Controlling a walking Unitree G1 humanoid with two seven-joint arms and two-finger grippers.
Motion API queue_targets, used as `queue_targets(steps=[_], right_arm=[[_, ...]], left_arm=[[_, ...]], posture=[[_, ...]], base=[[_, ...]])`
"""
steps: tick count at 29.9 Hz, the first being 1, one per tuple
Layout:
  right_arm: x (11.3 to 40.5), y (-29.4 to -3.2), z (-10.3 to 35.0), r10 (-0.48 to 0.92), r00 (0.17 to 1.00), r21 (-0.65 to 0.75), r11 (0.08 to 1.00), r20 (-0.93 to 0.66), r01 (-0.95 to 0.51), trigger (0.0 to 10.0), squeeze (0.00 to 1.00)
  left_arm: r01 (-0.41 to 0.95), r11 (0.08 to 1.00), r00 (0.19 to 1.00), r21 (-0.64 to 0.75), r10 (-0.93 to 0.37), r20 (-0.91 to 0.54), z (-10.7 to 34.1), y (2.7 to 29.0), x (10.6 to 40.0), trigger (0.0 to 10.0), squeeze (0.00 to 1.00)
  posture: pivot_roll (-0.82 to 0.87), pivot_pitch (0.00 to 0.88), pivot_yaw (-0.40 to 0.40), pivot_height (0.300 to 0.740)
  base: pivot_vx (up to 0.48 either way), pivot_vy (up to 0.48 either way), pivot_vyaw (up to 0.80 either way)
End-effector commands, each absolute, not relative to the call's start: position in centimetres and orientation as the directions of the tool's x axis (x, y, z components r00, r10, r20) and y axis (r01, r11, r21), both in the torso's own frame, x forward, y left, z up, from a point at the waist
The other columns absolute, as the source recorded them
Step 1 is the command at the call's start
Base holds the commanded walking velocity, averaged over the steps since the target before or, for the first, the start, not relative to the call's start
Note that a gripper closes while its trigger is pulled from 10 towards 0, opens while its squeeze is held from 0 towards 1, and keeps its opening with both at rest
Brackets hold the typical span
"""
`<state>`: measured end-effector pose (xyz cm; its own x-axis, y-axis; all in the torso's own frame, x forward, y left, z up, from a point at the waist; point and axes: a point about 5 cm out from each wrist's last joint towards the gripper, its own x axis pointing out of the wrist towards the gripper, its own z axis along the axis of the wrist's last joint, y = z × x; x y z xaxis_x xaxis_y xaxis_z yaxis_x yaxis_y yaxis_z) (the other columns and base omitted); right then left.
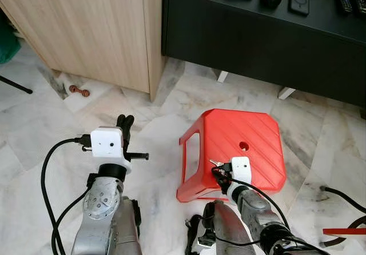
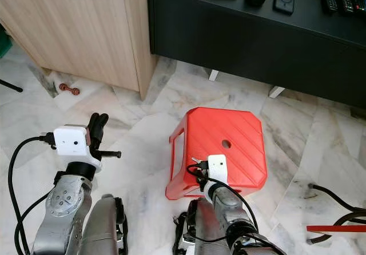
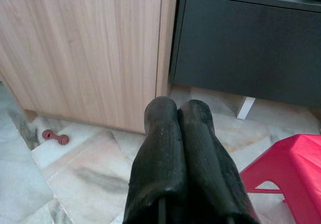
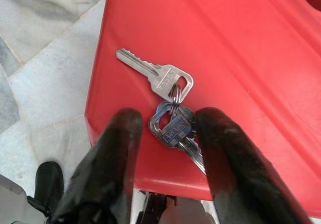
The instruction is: Hang keys on a hook
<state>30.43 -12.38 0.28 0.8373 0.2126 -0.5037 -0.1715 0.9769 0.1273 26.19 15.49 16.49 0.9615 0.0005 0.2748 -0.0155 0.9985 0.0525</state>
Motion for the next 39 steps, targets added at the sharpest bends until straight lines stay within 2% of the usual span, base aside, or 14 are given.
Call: queue_targets(steps=[1, 2, 22, 23, 24, 25, 26, 27, 28, 30, 31, 34, 36, 39], right_arm=[[29.08, -12.93, -1.13, 0.194, 0.811, 0.130, 0.981, -0.553, -0.146, 7.8, 0.00], [29.14, -12.98, -1.06, 0.190, 0.815, 0.131, 0.981, -0.548, -0.140, 10.0, 0.00], [29.46, -12.54, -0.64, 0.210, 0.832, 0.154, 0.976, -0.513, -0.151, 10.0, 0.00], [29.41, -12.57, -0.69, 0.209, 0.832, 0.154, 0.977, -0.514, -0.150, 4.9, 0.00], [29.39, -12.59, -0.71, 0.208, 0.832, 0.155, 0.977, -0.515, -0.149, 4.9, 0.00], [29.29, -12.68, -0.82, 0.203, 0.830, 0.151, 0.978, -0.519, -0.145, 3.3, 0.00], [29.25, -12.72, -0.86, 0.201, 0.830, 0.150, 0.978, -0.521, -0.143, 2.6, 0.00], [29.25, -12.72, -0.86, 0.201, 0.830, 0.150, 0.978, -0.521, -0.143, 2.6, 0.00], [29.23, -12.73, -0.89, 0.200, 0.829, 0.151, 0.978, -0.522, -0.141, 1.6, 0.00], [29.20, -12.74, -0.91, 0.198, 0.829, 0.154, 0.979, -0.523, -0.137, 1.5, 0.00], [29.17, -12.71, -0.94, 0.198, 0.829, 0.154, 0.979, -0.522, -0.137, 0.9, 0.00], [29.11, -12.65, -0.98, 0.198, 0.830, 0.155, 0.978, -0.522, -0.136, 1.0, 0.00], [29.05, -12.58, -1.02, 0.198, 0.830, 0.157, 0.978, -0.521, -0.135, 0.1, 0.00], [29.05, -12.52, -1.01, 0.197, 0.831, 0.159, 0.978, -0.520, -0.132, 0.5, 0.00]], left_arm=[[-0.017, 0.998, 0.968, 0.055, 0.003, 0.250, 15.93, 15.32, 25.73, 10.0, 0.00], [-0.016, 0.998, 0.968, 0.055, 0.002, 0.251, 15.94, 15.28, 25.71, 10.0, 0.00], [-0.017, 0.998, 0.968, 0.059, 0.002, 0.250, 15.83, 15.22, 25.51, 10.0, 0.00], [-0.017, 0.998, 0.968, 0.059, 0.002, 0.249, 15.81, 15.21, 25.48, 10.0, 0.00], [-0.017, 0.998, 0.969, 0.059, 0.002, 0.249, 15.81, 15.21, 25.45, 10.0, 0.00], [-0.016, 0.998, 0.969, 0.059, 0.001, 0.248, 15.79, 15.20, 25.41, 10.0, 0.00], [-0.016, 0.998, 0.969, 0.058, 0.001, 0.248, 15.78, 15.19, 25.41, 10.0, 0.00], [-0.016, 0.998, 0.969, 0.058, 0.001, 0.248, 15.78, 15.19, 25.41, 10.0, 0.00], [-0.016, 0.998, 0.969, 0.058, 0.001, 0.247, 15.75, 15.19, 25.45, 10.0, 0.00], [-0.016, 0.998, 0.969, 0.060, 0.001, 0.247, 15.78, 15.18, 25.46, 10.0, 0.00], [-0.018, 0.998, 0.968, 0.059, 0.003, 0.249, 15.85, 15.20, 25.42, 10.0, 0.00], [-0.019, 0.998, 0.968, 0.058, 0.004, 0.250, 15.88, 15.21, 25.32, 10.0, 0.00], [-0.017, 0.998, 0.969, 0.058, 0.002, 0.247, 15.81, 15.13, 25.14, 10.0, 0.00], [-0.015, 0.998, 0.971, 0.056, 0.001, 0.241, 15.64, 15.06, 25.03, 10.0, 0.00]], posture=[[0.21, 0.408, -0.196, 0.647], [0.21, 0.409, -0.197, 0.647], [0.21, 0.415, -0.197, 0.647], [0.21, 0.416, -0.196, 0.647], [0.21, 0.417, -0.196, 0.647], [0.21, 0.417, -0.196, 0.647], [0.21, 0.417, -0.196, 0.647], [0.21, 0.417, -0.196, 0.647], [0.21, 0.417, -0.196, 0.647], [0.21, 0.422, -0.197, 0.647], [0.21, 0.424, -0.196, 0.647], [0.21, 0.430, -0.196, 0.647], [0.21, 0.433, -0.195, 0.647], [0.20, 0.436, -0.194, 0.647]], base=[[0.000, 0.000, 0.00], [0.000, 0.000, 0.00], [0.000, 0.000, 0.00], [0.000, 0.000, 0.00], [0.000, 0.000, 0.00], [0.000, 0.000, 0.00], [0.000, 0.000, 0.00], [0.000, 0.000, 0.00], [0.000, 0.000, 0.00], [0.000, 0.000, 0.00], [0.000, 0.000, 0.00], [0.000, 0.000, 0.00], [0.000, 0.000, 0.00], [0.000, 0.000, 0.00]])
